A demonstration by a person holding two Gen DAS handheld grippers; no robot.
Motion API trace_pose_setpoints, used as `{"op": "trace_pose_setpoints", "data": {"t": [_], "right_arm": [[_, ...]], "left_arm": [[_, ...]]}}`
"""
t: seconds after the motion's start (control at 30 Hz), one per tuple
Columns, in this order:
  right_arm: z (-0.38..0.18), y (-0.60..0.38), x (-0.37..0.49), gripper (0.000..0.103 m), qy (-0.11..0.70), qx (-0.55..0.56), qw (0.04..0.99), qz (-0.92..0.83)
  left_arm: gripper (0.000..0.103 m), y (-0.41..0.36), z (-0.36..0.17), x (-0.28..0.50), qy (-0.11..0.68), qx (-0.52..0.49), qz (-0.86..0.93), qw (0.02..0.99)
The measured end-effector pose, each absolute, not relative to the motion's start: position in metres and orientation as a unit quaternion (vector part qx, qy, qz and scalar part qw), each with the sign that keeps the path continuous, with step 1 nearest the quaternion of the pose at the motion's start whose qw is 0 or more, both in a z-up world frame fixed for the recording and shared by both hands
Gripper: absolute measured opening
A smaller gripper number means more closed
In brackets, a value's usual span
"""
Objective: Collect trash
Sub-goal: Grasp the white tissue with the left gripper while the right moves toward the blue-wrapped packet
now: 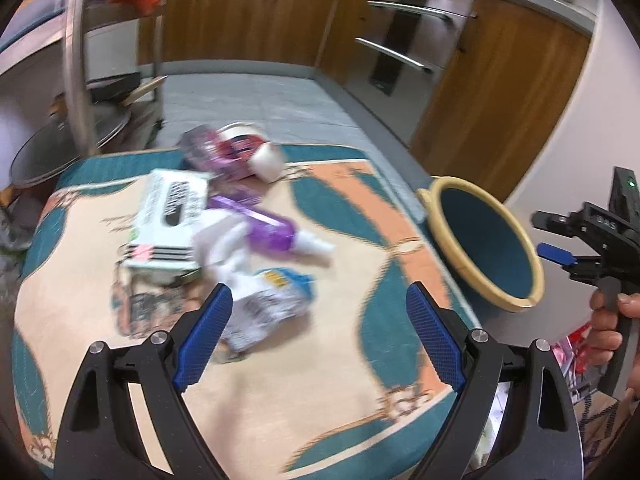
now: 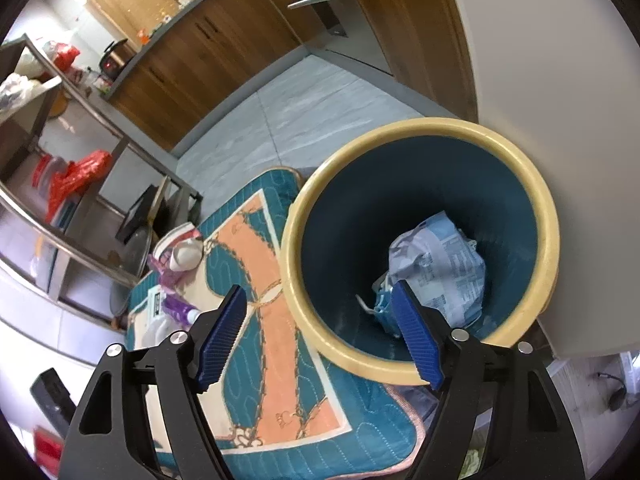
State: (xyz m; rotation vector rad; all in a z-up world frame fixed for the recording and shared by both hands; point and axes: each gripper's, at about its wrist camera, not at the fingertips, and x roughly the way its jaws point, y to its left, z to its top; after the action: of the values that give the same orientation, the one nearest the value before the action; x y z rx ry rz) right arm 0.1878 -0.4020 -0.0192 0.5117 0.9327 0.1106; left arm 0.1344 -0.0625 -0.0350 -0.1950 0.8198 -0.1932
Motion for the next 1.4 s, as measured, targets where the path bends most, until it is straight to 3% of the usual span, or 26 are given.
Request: {"op": "trace_pose_setpoints", "data": {"t": [0.53,0.7,0.93,1.03,1.07,1.1,1.2,1.4], "right_arm": [[-0.028,-0.323,0.191,0.078,0.476,0.158,0.858,0.114],[-0.034,-0.292,0.191,0.078,0.488,0.13,0.852,0.14],[-0.039,-0.257,0.189,0.078,0.498,0.091,0.845,0.174],[-0.042,-0.244,0.189,0.078,0.501,0.076,0.842,0.183],[-0.042,-0.24,0.189,0.078,0.502,0.071,0.842,0.186],[-0.042,-0.236,0.189,0.078,0.502,0.065,0.841,0.189],[-0.045,-0.224,0.189,0.078,0.504,0.05,0.84,0.195],[-0.052,-0.195,0.189,0.078,0.508,0.017,0.835,0.212]], "left_arm": [[0.084,-0.013,-0.043,0.154,0.398,-0.12,-0.05,0.908],[0.073,-0.008,-0.046,0.179,0.41,-0.095,-0.049,0.906],[0.066,-0.021,-0.061,0.21,0.442,-0.041,-0.073,0.893],[0.053,-0.024,-0.068,0.218,0.461,-0.025,-0.079,0.883],[0.045,-0.024,-0.07,0.219,0.465,-0.026,-0.08,0.881],[0.031,-0.023,-0.07,0.218,0.467,-0.028,-0.08,0.88],[0.008,-0.018,-0.067,0.214,0.463,-0.038,-0.083,0.881],[0.007,-0.012,-0.04,0.195,0.428,-0.046,-0.094,0.898]]}}
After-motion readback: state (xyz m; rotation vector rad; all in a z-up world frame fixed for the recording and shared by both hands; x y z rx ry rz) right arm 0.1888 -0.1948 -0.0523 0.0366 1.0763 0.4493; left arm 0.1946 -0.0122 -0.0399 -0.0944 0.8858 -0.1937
